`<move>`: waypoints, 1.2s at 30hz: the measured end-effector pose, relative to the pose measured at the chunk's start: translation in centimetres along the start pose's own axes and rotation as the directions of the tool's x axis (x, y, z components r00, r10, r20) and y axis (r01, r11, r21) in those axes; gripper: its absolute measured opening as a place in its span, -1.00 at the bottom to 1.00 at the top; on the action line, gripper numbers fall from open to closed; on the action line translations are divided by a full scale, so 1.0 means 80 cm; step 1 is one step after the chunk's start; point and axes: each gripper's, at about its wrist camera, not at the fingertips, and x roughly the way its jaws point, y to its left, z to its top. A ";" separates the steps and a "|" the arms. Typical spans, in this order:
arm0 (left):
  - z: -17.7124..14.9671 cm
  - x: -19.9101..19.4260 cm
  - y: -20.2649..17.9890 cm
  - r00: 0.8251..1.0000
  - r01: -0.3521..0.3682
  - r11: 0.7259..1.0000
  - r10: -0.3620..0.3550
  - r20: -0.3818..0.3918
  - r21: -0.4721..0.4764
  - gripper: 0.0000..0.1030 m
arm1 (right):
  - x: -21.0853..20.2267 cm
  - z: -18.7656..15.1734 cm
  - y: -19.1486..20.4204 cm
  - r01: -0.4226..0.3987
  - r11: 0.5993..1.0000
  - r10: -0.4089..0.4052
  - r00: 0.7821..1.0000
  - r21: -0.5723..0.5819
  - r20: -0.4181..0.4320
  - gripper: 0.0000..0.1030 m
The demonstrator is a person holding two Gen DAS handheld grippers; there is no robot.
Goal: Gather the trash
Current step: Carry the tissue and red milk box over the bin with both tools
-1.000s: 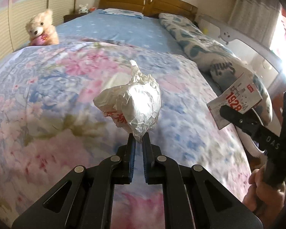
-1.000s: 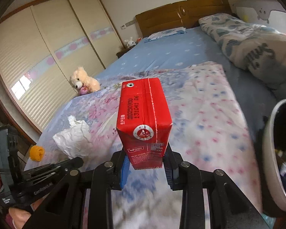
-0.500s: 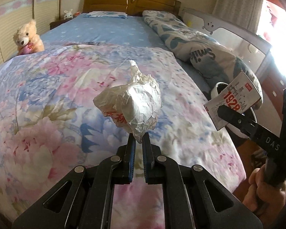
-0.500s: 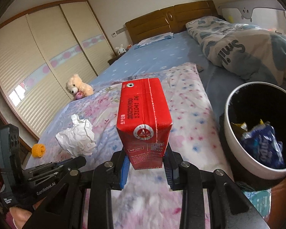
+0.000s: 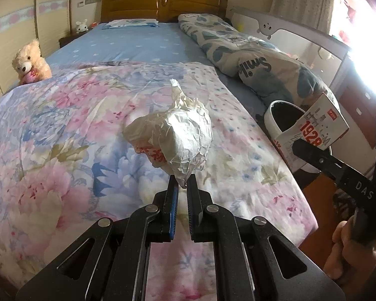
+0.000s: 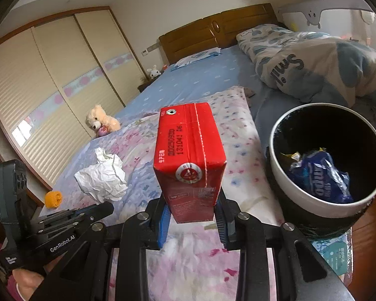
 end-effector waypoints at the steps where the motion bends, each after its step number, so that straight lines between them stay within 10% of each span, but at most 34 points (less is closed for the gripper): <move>1: 0.000 0.000 -0.003 1.000 0.002 1.000 -0.002 0.001 0.005 -0.88 | -0.002 0.000 -0.002 0.003 1.000 -0.003 1.000 0.001 0.002 -0.39; 36: 0.031 0.029 -0.126 0.997 0.079 0.979 -0.076 -0.022 0.186 -0.88 | -0.065 0.009 -0.099 0.131 0.987 -0.138 0.988 0.095 0.065 -0.39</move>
